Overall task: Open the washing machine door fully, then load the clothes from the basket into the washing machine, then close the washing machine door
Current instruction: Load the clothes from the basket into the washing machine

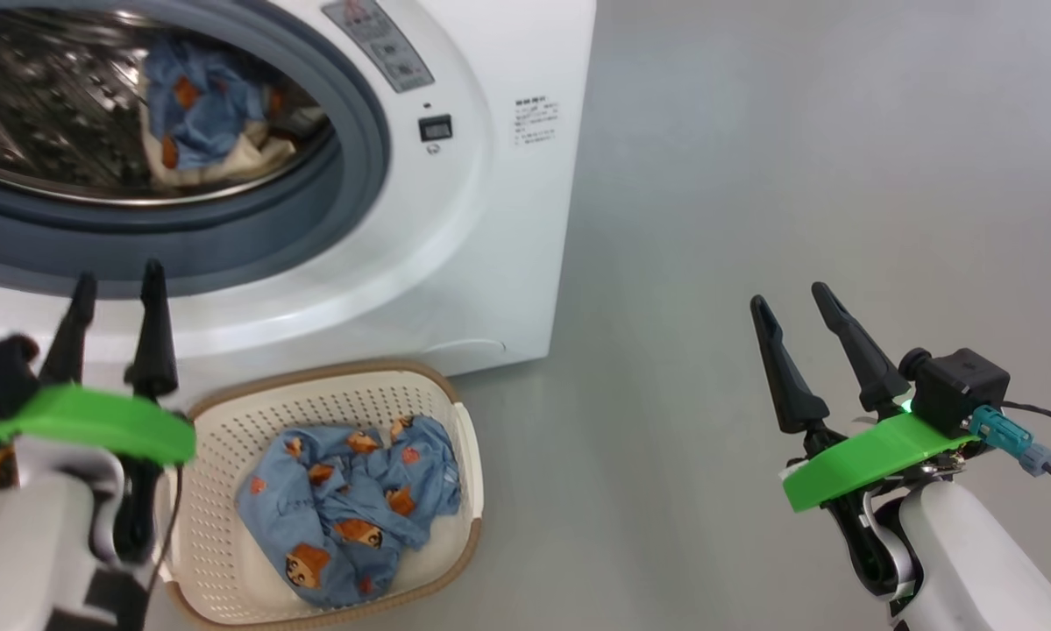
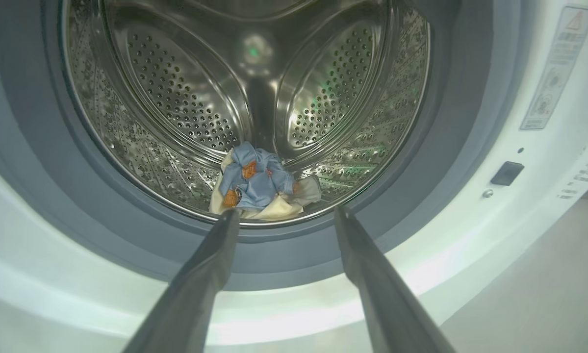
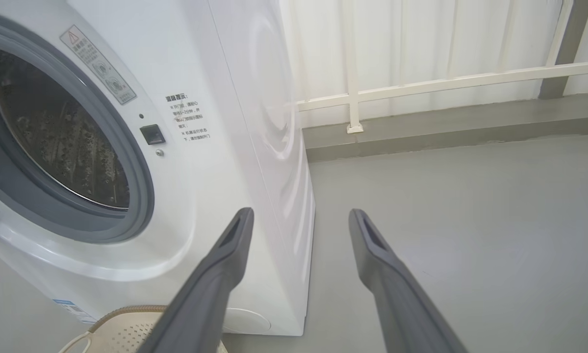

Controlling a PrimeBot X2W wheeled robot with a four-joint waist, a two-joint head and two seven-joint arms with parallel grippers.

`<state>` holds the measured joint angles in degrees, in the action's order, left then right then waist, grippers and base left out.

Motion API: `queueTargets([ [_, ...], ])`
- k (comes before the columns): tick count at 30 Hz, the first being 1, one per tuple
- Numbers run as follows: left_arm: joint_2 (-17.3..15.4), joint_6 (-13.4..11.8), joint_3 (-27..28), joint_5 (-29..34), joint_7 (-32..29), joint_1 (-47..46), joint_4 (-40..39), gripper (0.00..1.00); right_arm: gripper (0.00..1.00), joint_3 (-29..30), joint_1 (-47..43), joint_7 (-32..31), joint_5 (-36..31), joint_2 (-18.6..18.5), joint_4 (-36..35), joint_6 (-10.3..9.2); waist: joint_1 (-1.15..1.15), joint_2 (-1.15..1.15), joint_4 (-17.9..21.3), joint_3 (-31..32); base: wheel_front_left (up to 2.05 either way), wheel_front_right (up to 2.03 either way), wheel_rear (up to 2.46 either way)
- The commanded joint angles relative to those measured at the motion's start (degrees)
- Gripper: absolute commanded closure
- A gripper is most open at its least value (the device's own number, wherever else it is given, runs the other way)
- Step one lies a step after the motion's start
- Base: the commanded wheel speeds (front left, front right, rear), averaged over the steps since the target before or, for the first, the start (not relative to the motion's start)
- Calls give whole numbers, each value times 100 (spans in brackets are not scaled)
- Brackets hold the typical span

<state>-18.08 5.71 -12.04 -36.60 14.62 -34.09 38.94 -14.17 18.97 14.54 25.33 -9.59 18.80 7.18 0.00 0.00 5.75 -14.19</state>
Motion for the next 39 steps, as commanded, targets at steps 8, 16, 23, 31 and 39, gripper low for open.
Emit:
queueTargets([
  [8,74,-148,721,651,38,1071,-1073,0,0,-105,-214,46,110,-127,-85,31,0,0,-154,458,0,0,0],
  [16,367,-196,1118,953,38,1712,-1559,0,0,-97,-327,46,167,-211,-71,31,0,0,-199,683,0,0,0],
  [23,619,-96,1399,1218,38,2151,-1954,0,0,-74,-379,46,193,-279,-78,31,0,0,-254,774,0,0,0],
  [31,802,-9,1539,1367,38,2255,-1954,0,0,-100,-398,46,187,-340,-87,31,0,0,-308,830,0,0,0],
  [39,940,51,1628,1504,38,2292,-1967,0,0,-147,-387,46,210,-373,-89,31,0,0,-298,831,0,0,0],
])
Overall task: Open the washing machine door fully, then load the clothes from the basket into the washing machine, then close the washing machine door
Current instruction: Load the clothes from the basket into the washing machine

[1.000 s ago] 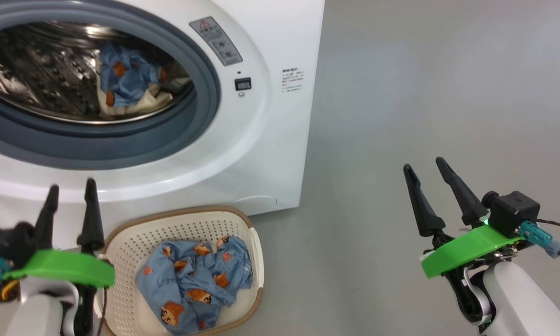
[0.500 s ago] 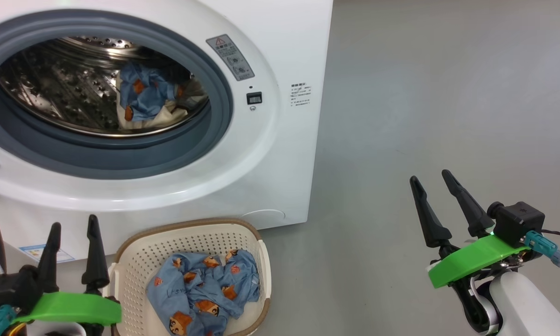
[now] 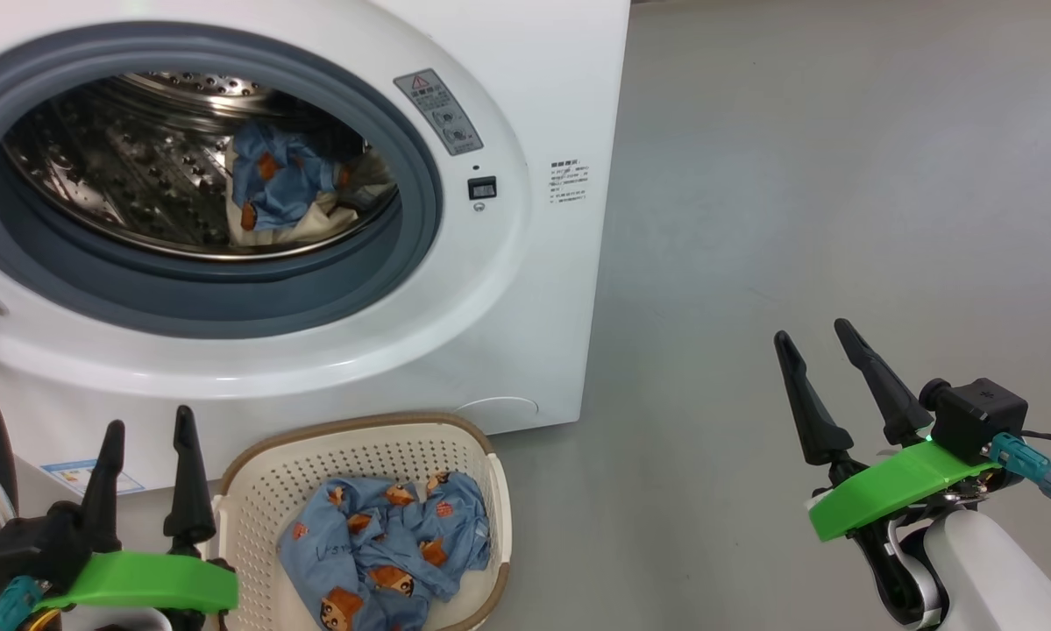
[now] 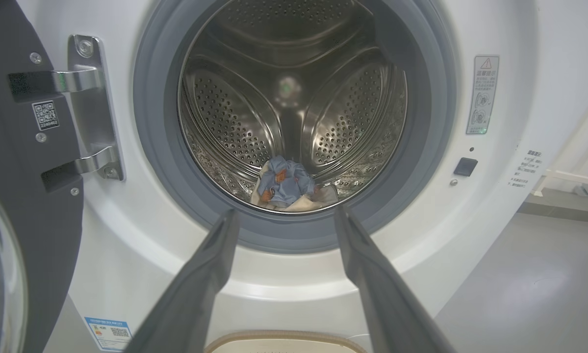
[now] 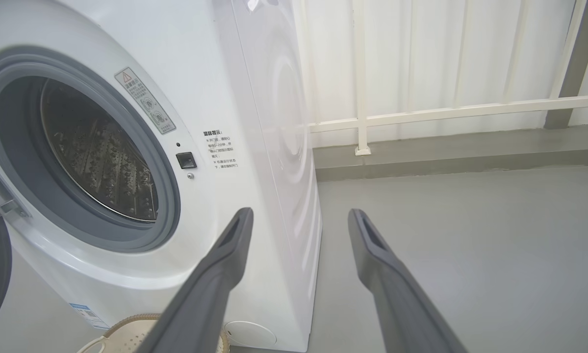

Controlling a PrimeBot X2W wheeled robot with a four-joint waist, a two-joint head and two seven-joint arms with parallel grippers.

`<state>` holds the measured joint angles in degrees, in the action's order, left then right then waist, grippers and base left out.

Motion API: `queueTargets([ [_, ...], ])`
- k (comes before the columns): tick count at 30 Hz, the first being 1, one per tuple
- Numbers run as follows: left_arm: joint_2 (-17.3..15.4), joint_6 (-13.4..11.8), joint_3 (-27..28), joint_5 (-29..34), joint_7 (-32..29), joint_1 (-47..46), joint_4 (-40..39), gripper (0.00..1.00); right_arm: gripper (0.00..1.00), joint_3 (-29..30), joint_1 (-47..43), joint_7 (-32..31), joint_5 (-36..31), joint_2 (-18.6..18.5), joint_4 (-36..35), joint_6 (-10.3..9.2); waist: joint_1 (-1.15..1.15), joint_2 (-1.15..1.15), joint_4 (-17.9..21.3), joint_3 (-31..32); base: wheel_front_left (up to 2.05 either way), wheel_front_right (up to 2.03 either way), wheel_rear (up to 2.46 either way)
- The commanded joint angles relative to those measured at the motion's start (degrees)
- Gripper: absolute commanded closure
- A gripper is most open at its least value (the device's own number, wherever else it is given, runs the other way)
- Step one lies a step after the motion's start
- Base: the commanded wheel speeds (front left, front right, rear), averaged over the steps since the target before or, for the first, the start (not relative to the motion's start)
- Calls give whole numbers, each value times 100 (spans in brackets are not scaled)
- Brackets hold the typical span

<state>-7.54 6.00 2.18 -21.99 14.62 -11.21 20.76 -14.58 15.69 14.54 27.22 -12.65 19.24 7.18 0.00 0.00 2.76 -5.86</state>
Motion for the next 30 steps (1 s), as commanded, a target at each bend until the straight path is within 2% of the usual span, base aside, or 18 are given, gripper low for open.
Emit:
queueTargets([
  [1,-107,27,217,58,38,1,-144,0,0,-107,-55,46,21,-64,-133,31,0,0,3,-7,0,0,0],
  [30,-8,130,403,188,38,-164,-5,0,0,-108,6,46,6,5,-113,31,0,0,37,-116,0,0,0],
])
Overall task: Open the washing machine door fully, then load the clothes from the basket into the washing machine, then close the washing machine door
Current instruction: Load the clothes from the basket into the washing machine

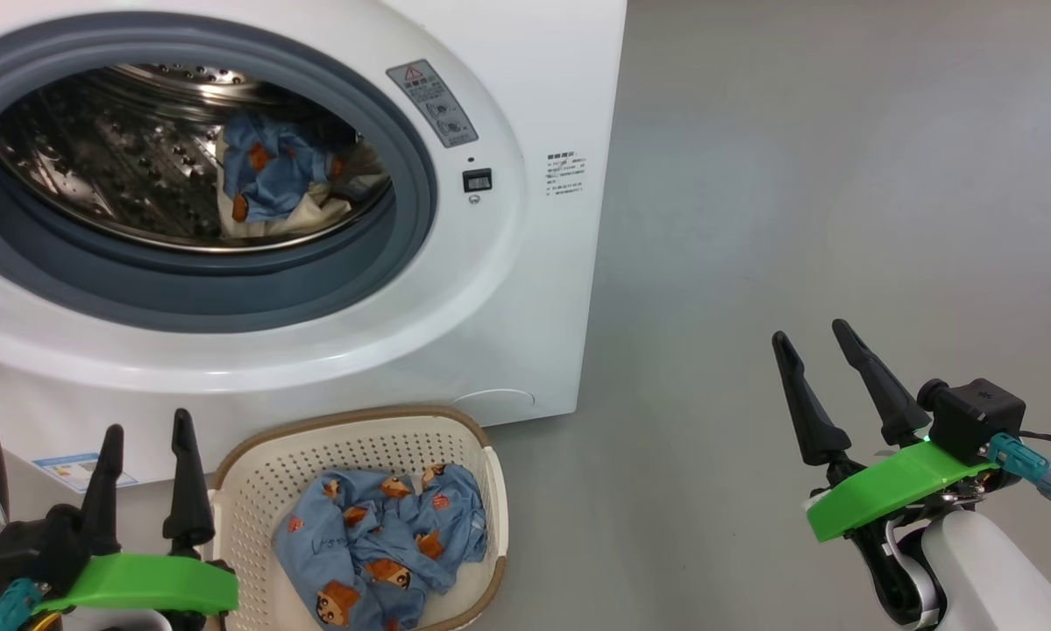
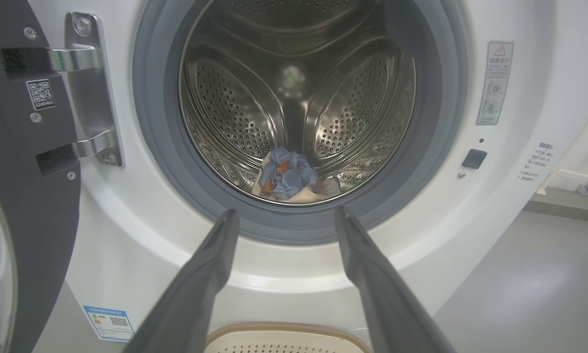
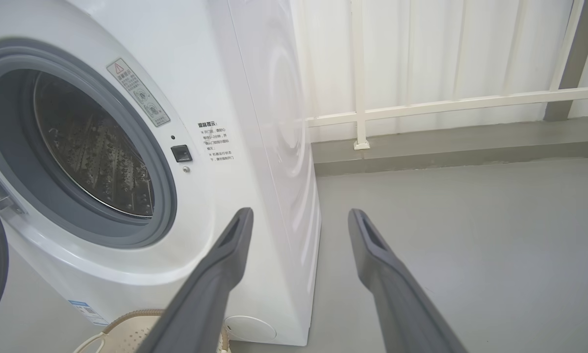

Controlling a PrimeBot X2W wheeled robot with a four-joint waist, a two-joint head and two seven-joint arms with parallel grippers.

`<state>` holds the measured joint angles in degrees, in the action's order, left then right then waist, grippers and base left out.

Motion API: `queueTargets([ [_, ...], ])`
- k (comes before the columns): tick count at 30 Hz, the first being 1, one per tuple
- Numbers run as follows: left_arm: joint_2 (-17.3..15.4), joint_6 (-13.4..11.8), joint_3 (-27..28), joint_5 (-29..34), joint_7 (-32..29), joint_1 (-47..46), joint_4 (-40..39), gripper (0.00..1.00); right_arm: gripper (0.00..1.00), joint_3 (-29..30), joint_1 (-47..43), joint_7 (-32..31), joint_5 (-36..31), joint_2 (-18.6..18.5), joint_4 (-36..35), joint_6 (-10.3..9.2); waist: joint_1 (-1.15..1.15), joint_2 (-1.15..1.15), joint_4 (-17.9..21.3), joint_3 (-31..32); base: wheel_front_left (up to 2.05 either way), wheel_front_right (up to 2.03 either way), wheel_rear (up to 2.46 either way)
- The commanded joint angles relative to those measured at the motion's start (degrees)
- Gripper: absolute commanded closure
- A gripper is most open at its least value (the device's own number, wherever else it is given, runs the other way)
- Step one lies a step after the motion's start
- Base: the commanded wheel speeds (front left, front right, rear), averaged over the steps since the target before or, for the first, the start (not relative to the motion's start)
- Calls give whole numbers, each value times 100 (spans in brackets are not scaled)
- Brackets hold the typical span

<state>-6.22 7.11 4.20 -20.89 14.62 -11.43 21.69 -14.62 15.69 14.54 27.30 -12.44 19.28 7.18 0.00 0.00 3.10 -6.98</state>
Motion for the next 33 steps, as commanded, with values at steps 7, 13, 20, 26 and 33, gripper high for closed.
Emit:
queueTargets([
  [7,-163,29,168,53,38,-197,-25,0,0,-104,36,46,5,3,-115,31,0,0,13,-75,0,0,0],
  [13,-217,34,-29,-60,38,-314,302,0,0,-109,108,46,1,37,-127,31,0,0,38,-295,0,0,0],
  [20,-343,36,-304,-227,38,-562,673,0,0,-74,197,46,-4,116,-103,31,0,0,81,-643,0,0,0],
  [26,-454,36,-663,-433,-55,-844,1111,0,0,-13,289,46,-31,212,-125,31,0,0,121,-1023,0,0,0],
  [33,-630,37,-1137,-726,-132,-1292,1765,0,0,33,481,46,-106,349,-197,31,0,0,224,-1565,0,0,0],
])
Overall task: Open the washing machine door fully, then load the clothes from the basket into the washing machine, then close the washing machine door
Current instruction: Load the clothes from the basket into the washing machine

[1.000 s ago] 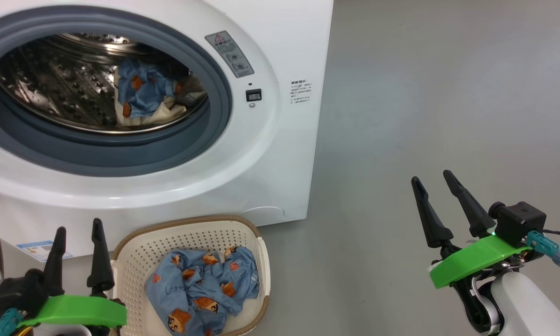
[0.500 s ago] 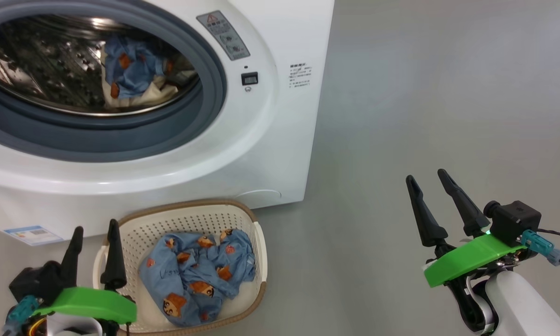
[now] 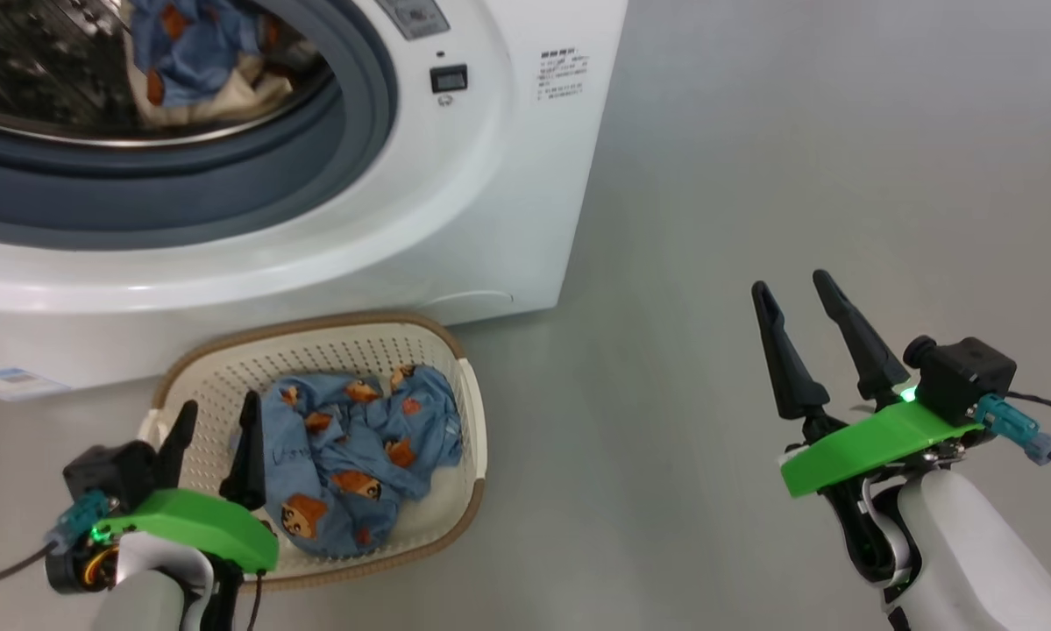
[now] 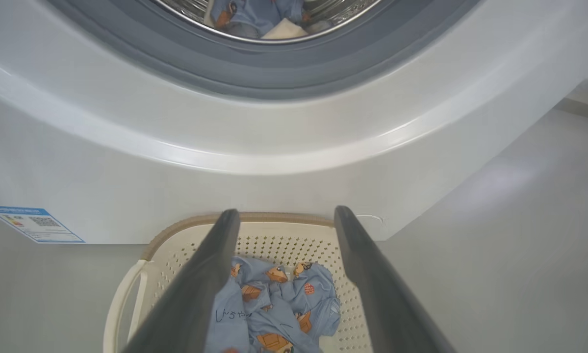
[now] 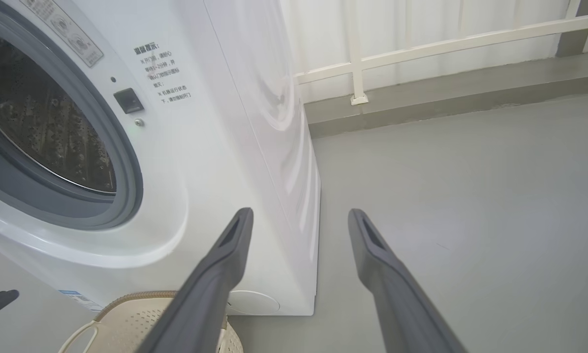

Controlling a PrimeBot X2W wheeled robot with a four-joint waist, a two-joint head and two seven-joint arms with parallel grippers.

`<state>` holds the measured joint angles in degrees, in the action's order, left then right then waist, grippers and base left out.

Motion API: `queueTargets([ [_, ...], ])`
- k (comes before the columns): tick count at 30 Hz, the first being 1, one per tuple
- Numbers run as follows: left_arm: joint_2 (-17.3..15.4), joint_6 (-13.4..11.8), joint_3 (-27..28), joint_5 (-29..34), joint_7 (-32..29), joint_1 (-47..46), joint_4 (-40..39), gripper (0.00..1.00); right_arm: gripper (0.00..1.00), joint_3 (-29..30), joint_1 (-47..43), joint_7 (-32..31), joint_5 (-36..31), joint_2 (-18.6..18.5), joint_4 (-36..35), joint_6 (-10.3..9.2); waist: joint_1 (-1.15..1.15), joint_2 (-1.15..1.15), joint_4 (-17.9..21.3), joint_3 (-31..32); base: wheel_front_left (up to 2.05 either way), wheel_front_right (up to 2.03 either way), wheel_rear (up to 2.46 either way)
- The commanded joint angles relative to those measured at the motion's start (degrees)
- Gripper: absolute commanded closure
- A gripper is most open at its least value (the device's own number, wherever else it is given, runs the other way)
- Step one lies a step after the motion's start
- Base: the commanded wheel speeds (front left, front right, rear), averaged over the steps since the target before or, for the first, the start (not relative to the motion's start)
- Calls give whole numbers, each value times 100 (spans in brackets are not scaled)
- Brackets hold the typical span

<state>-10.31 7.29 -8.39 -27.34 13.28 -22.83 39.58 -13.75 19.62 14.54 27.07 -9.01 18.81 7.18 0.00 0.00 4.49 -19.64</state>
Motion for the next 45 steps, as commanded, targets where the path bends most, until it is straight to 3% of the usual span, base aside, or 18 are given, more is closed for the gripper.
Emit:
queueTargets([
  [1,-221,19,122,-81,2,-152,-24,0,0,-53,88,46,-83,6,-151,31,0,0,84,-299,0,0,0],
  [14,-575,19,-727,-693,-89,-1130,1084,0,0,-15,456,46,-216,263,-297,31,0,0,308,-1327,0,0,0],
  [30,-910,20,-1649,-1358,-813,-2143,2166,0,0,-74,869,46,-307,508,-493,31,0,0,672,-2527,0,0,0],
  [45,-1168,20,-1936,-2184,-1389,-2626,2525,0,0,-197,937,46,-240,609,-666,31,0,0,1043,-3172,0,0,0],
])
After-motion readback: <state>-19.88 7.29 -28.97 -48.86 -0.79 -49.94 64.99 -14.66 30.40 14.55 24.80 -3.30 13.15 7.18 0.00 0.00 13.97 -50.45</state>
